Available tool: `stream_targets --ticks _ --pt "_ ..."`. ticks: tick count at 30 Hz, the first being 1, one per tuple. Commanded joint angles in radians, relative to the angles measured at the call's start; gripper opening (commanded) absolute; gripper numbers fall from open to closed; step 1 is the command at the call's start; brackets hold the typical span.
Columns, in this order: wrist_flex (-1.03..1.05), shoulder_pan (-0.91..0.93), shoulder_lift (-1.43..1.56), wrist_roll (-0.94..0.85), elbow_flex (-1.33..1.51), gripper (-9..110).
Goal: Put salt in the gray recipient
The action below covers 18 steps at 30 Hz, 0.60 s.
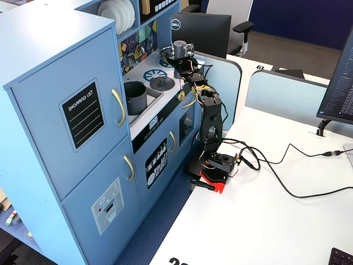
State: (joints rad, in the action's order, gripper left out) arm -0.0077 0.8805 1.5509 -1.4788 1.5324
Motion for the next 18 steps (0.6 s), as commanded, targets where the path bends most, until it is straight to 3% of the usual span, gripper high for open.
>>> stream_targets --ticks 1,8,10,12,18 --pt "-0.021 -0.011 0.009 -0.003 -0.089 39" --pt "-0.021 -0.014 0.008 -0.018 -0.091 35" --pt "-0.020 -0.014 0.009 -0.032 -0.092 26" --pt "-0.018 -0.020 0.014 -0.040 -0.089 3" --pt "-0.035 -0.023 0.029 0.018 -0.083 0"
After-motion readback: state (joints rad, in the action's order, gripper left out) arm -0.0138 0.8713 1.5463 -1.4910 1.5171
